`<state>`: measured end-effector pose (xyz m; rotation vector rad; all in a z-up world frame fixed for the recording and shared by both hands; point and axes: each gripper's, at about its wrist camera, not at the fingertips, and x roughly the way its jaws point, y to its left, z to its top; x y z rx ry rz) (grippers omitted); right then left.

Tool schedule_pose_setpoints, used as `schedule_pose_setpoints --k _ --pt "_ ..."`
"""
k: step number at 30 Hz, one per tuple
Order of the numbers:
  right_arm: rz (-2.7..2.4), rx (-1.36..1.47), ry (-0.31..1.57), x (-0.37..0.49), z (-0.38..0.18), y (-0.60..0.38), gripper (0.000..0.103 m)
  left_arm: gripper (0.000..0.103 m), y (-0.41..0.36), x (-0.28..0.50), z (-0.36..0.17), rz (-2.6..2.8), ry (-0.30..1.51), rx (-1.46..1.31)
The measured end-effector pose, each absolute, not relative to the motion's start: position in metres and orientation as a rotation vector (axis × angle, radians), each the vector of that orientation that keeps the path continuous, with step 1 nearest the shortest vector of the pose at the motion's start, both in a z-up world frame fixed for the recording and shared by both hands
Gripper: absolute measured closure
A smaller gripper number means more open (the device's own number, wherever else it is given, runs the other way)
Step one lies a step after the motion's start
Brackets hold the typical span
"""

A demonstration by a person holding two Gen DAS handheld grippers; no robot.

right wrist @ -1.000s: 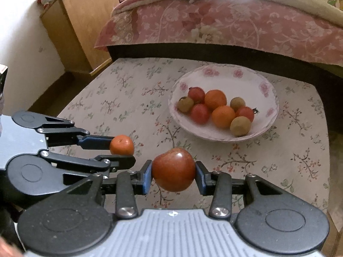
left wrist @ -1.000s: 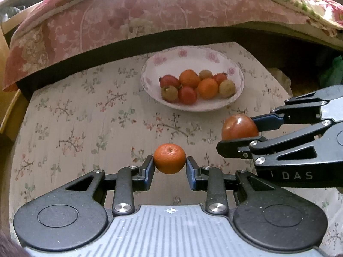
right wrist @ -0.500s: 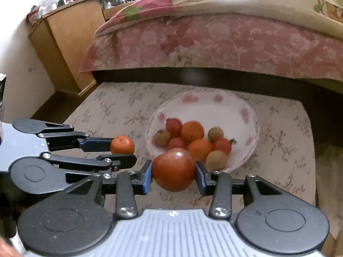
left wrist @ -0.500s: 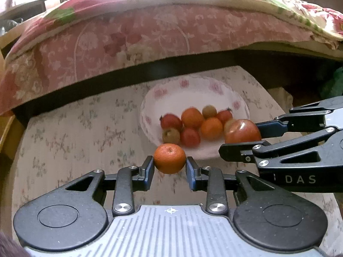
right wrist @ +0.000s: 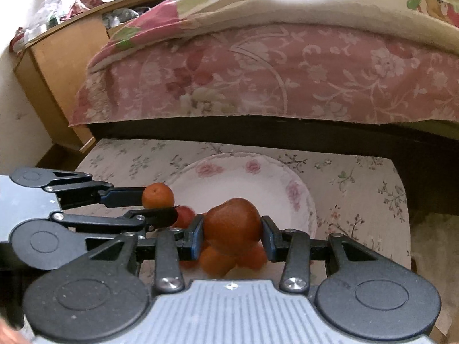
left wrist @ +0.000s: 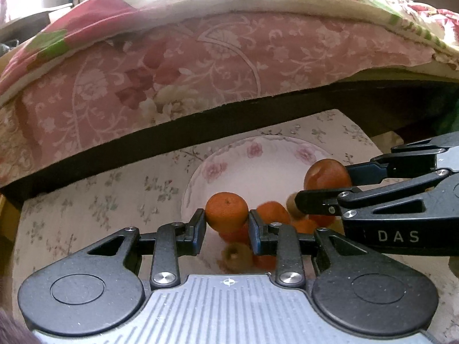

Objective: Organize fruits
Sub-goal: 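Lower the orange and tomato onto the plate and open both tools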

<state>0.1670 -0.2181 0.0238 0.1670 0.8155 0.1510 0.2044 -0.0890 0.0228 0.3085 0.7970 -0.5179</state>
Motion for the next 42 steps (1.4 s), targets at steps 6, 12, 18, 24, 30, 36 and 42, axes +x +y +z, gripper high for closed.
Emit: schedule_pose_setpoints --k 6,12,18,24,30,36,42 --pt "0.149 0.188 0.816 0.182 0.014 -0.227 0.061 0.065 -0.095 0.221 0.017 -0.521 0.805 0.315" --pt "0.157 0.205 0.82 0.193 0.011 -0.232 0.061 0.065 -0.096 0.231 0.013 -0.519 0.82 0.304" --pt "0.159 0.212 0.83 0.197 0.005 -0.233 0.061 0.062 -0.098 0.234 0.006 -0.511 0.83 0.317" --pt "0.151 0.222 0.827 0.199 0.003 -0.234 0.06 0.057 -0.097 0.238 0.004 -0.499 0.832 0.305" --pt "0.135 0.223 0.83 0.2 0.002 -0.238 0.06 0.052 -0.097 0.236 0.003 -0.498 0.826 0.306" --pt "0.125 0.231 0.828 0.196 0.004 -0.238 0.059 0.04 -0.091 0.233 0.007 -0.481 0.817 0.3" --pt "0.136 0.24 0.812 0.194 0.012 -0.232 0.053 0.03 -0.089 0.225 0.012 -0.474 0.819 0.302"
